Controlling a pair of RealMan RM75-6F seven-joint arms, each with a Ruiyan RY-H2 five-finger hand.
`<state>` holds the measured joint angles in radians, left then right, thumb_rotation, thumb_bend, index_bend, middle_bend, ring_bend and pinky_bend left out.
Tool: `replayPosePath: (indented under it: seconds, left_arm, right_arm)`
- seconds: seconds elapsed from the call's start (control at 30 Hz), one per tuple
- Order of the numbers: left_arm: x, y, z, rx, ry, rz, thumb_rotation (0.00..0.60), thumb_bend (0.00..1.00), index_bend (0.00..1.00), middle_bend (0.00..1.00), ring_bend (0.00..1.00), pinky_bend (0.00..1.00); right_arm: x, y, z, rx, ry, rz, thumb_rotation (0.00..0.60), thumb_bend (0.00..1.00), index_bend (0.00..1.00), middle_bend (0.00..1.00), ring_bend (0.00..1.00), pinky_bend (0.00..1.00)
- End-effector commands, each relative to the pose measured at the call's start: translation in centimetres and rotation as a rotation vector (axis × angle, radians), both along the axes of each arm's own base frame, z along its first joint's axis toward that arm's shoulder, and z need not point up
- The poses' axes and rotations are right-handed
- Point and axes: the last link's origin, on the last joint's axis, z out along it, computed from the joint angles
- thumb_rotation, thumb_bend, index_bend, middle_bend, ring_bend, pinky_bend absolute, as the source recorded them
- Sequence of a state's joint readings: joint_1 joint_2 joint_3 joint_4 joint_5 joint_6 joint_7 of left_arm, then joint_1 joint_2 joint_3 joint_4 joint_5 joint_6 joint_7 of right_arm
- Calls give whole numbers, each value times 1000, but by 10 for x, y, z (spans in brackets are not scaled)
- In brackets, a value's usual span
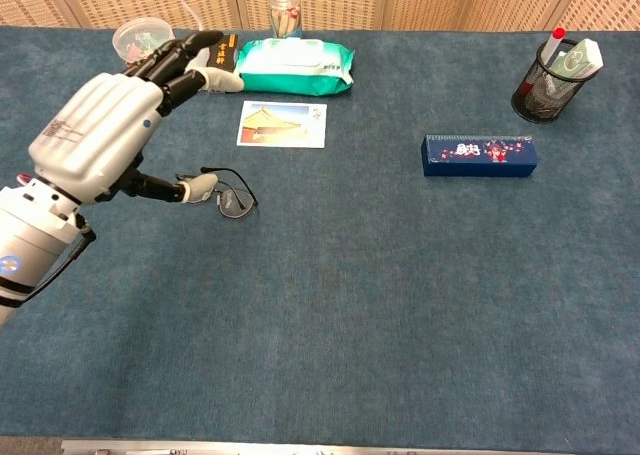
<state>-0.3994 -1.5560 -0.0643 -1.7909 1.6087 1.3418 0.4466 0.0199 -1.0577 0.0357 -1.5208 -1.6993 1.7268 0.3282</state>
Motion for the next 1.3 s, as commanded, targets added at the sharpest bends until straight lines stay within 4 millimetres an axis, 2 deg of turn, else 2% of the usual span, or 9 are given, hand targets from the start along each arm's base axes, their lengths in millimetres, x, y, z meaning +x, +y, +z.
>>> replayPosePath:
  seconds: [0.03,0.43,0.7,1.3]
  left_arm:
    - [4,6,-6,-3,8,5,600,203,192,0,0,145]
    - [11,25,-26,2,34,30,600,202,192,0,0,145]
    - [4,37,-35,10,53,66,600,202,192,0,0,145]
    - [-15,55,-39,33,79,144,600,203,192,0,0,145]
  right_arm:
    - [0,0,0,-2,-1,0,600,242,275,351,235,217]
    - [-1,0,2,-10,-3,-4,600,242,275,352,235,217]
    - [-2,0,4,-14,-7,-5,600,242,275,352,235,217]
    - [-1,0,2,-10,-1,-8,600,242,275,352,235,217]
